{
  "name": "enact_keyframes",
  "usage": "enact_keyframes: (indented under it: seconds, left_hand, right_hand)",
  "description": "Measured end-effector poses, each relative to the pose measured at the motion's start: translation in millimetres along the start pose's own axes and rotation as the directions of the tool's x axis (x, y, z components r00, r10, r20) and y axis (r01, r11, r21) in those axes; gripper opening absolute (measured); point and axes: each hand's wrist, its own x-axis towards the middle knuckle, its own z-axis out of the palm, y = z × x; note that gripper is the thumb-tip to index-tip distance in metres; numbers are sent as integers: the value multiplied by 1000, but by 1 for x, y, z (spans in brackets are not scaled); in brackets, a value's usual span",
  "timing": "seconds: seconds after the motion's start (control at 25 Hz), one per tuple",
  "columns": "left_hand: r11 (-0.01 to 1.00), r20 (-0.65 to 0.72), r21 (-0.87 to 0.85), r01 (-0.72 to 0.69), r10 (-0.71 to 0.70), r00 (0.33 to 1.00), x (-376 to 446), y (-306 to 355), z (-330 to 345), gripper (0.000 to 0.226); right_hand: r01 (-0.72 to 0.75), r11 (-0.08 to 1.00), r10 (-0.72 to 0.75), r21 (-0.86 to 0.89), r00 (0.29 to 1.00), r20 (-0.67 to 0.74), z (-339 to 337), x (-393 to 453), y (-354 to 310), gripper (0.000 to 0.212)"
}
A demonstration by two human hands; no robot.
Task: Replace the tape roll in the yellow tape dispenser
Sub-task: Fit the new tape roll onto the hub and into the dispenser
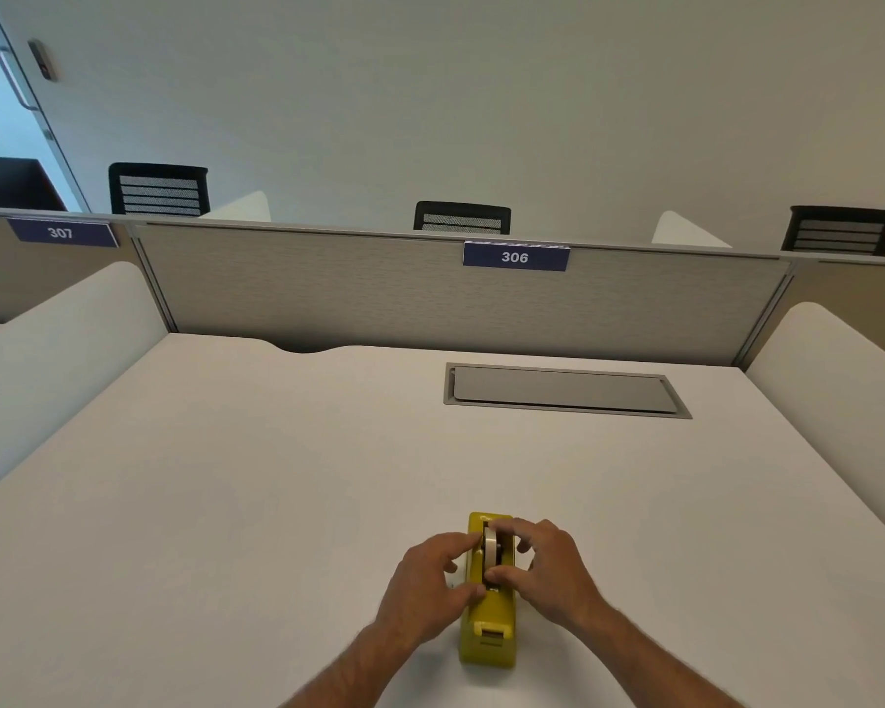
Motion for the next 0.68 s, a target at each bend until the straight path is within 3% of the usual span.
enact_keyframes:
  seconds: [0.32, 0.68]
  left_hand:
    - [998, -6, 41, -37, 37, 999, 1, 1, 1, 50]
    - [993, -4, 102, -55, 56, 998, 5, 4, -1, 50]
  right_hand:
    - [57, 994, -65, -95, 995, -81, 0, -1, 1, 61]
    - [99, 984, -107, -151, 993, -48, 2, -5, 3, 65]
